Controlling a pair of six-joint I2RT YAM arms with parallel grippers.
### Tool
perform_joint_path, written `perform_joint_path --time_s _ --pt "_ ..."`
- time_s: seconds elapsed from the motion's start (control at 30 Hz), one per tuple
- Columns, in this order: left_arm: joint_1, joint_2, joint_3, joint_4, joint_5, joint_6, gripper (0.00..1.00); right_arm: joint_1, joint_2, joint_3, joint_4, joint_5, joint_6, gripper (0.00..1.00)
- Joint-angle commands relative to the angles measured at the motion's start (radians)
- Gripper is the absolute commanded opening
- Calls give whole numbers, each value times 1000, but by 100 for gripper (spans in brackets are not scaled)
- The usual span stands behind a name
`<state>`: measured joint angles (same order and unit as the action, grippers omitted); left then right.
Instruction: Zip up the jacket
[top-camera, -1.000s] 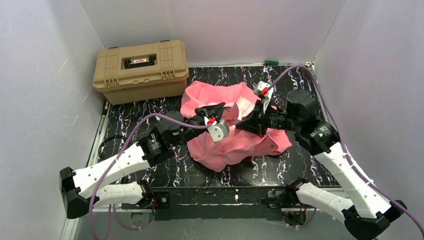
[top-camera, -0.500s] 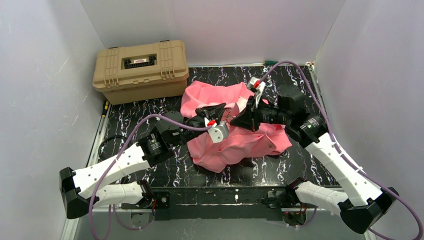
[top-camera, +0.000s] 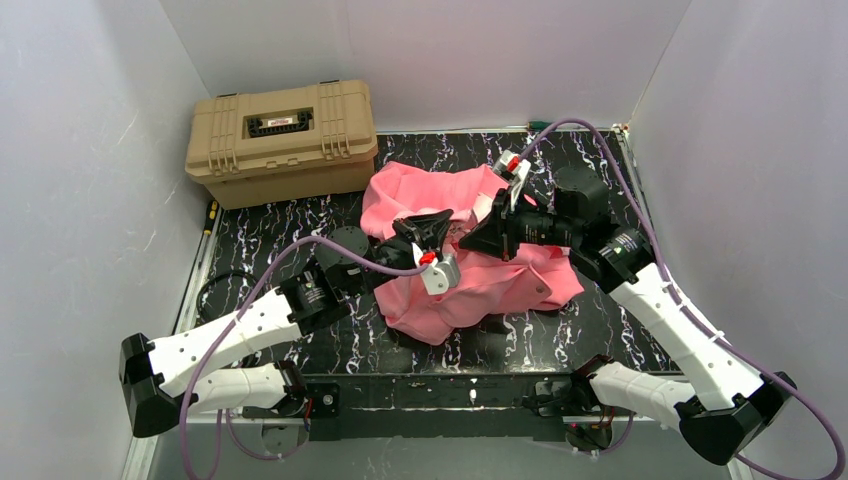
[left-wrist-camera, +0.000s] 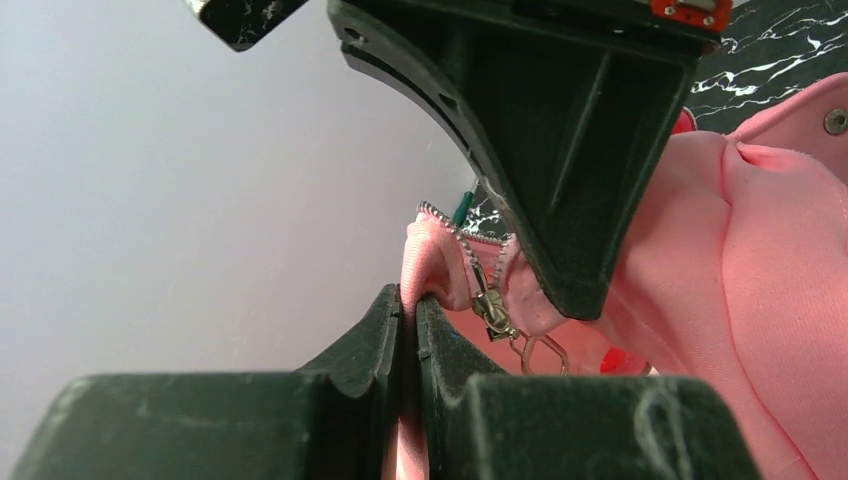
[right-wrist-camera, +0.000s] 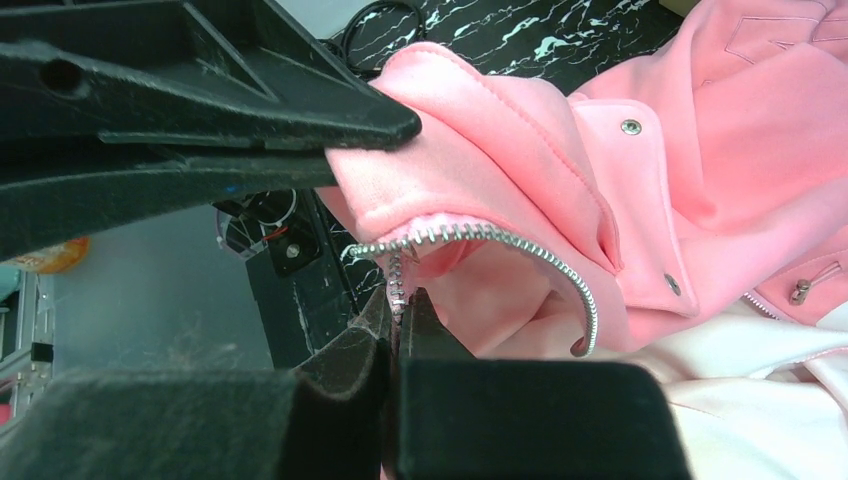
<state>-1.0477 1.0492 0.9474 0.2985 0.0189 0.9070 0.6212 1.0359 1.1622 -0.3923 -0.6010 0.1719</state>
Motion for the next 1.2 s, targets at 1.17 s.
perform_joint_path --time_s 1.17 --pt "-18 4 -2 108 -5 69 0 -2 -43 75 -5 0 23 1"
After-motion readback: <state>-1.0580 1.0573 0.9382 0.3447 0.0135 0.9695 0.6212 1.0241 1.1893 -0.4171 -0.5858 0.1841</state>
